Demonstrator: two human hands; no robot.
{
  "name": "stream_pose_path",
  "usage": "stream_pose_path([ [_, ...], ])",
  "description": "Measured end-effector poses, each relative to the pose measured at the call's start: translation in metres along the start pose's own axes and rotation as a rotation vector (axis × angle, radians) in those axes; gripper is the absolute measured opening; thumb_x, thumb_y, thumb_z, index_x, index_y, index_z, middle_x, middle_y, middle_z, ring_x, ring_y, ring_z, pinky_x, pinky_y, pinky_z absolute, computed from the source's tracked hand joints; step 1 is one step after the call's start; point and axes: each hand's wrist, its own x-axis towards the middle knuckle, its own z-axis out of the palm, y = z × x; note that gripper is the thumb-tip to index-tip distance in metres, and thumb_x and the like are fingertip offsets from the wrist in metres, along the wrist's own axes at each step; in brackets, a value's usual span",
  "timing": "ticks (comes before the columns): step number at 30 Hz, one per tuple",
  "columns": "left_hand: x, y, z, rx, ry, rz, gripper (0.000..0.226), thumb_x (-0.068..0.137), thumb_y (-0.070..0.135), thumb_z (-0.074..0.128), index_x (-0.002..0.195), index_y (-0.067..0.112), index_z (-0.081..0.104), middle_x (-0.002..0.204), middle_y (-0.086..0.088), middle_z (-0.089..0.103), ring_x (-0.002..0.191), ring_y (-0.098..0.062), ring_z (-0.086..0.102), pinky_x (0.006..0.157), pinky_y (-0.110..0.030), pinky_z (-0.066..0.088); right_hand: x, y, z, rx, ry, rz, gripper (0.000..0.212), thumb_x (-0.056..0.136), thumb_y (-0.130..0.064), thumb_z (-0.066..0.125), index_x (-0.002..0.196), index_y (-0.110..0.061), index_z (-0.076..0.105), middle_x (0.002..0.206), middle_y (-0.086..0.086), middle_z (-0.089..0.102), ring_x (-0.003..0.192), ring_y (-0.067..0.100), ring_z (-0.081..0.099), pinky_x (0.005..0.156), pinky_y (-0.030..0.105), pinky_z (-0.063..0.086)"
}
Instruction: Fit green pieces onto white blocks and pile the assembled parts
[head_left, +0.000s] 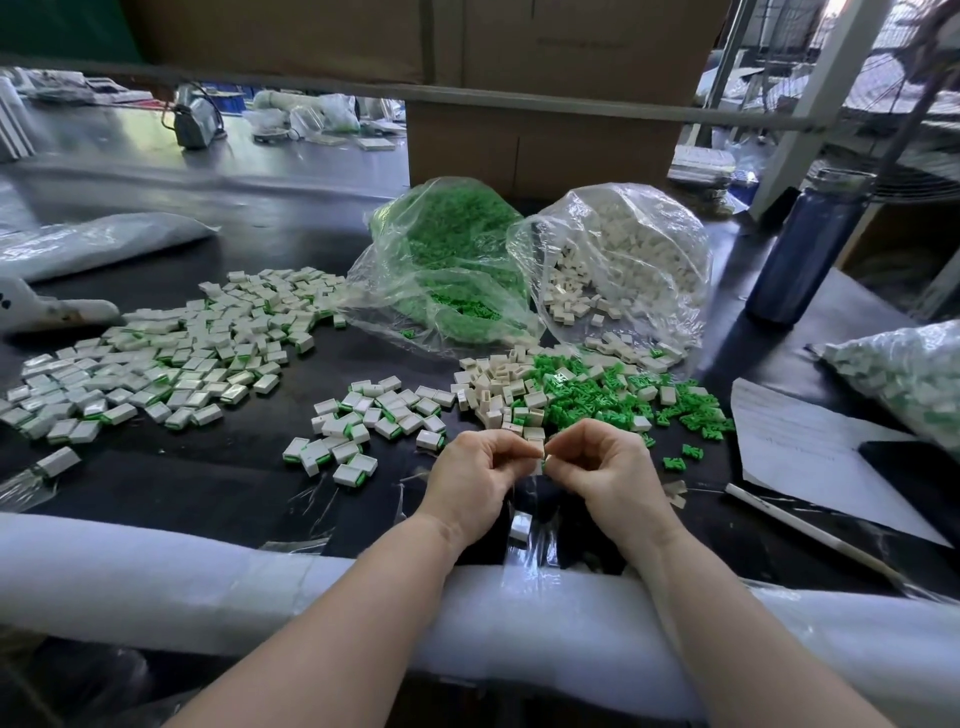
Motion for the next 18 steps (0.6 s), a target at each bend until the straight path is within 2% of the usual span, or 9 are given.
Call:
stream_pose_path([
  [5, 0.0006, -0.0031, 0.0005, 0.061, -0.035, -0.007, 0.011, 0.080, 0.007, 0.070, 0.086, 0.016, 0.073, 0.079, 0.004, 0.068, 0.082, -0.015, 0.065, 0.089, -0.035, 0.051, -0.0006, -0.0008, -0.0010, 0.005, -0.064, 0.019, 0.023, 0.072, 0.013, 0.070, 0.072, -0.010, 0.064, 0.071, 0.004, 0.066, 0.064, 0.009, 0.062, 0.064, 0.020, 0.054],
  [8, 0.0003, -0.0033, 0.0002, 0.051, -0.031, 0.010, 0.011, 0.081, 0.008, 0.069, 0.089, 0.015, 0.073, 0.085, 0.000, 0.071, 0.086, -0.017, 0.066, 0.089, -0.033, 0.051, -0.0001, 0.0000, -0.0006, 0.021, -0.038, 0.025, 0.020, 0.073, 0.011, 0.070, 0.074, -0.008, 0.065, 0.070, 0.005, 0.066, 0.063, 0.010, 0.062, 0.062, 0.020, 0.053],
  [10, 0.0003, -0.0026, -0.0004, 0.021, -0.034, 0.025, 0.012, 0.081, 0.008, 0.069, 0.090, 0.016, 0.072, 0.086, 0.000, 0.071, 0.084, -0.014, 0.066, 0.086, -0.027, 0.052, 0.0004, 0.0003, -0.0004, 0.064, -0.011, 0.035, 0.015, 0.074, 0.010, 0.070, 0.076, -0.005, 0.065, 0.070, 0.008, 0.066, 0.061, 0.010, 0.062, 0.058, 0.018, 0.051],
  [13, -0.0012, -0.0017, -0.0021, 0.004, -0.056, 0.040, 0.024, 0.074, 0.006, 0.075, 0.084, 0.027, 0.067, 0.076, 0.009, 0.066, 0.066, 0.002, 0.059, 0.071, -0.012, 0.049, 0.0013, 0.0010, -0.0001, 0.111, -0.003, 0.047, 0.012, 0.077, 0.008, 0.068, 0.077, -0.004, 0.065, 0.069, 0.008, 0.066, 0.057, 0.007, 0.062, 0.054, 0.015, 0.048],
  [14, -0.0013, -0.0018, -0.0022, 0.008, -0.049, 0.044, 0.027, 0.074, 0.006, 0.075, 0.083, 0.029, 0.065, 0.076, 0.010, 0.065, 0.066, 0.003, 0.059, 0.070, -0.012, 0.049, 0.0014, 0.0012, -0.0002, 0.119, -0.004, 0.046, 0.012, 0.077, 0.007, 0.068, 0.078, -0.005, 0.066, 0.068, 0.007, 0.067, 0.056, 0.005, 0.062, 0.053, 0.013, 0.047],
  [18, -0.0004, -0.0029, -0.0014, 0.016, -0.004, 0.041, 0.011, 0.083, 0.016, 0.068, 0.090, 0.025, 0.066, 0.086, 0.000, 0.070, 0.083, -0.015, 0.067, 0.083, -0.028, 0.053, -0.0006, 0.0020, -0.0027, 0.202, -0.027, 0.049, 0.014, 0.081, 0.001, 0.067, 0.082, -0.013, 0.070, 0.068, -0.001, 0.071, 0.061, 0.005, 0.066, 0.054, 0.013, 0.048],
])
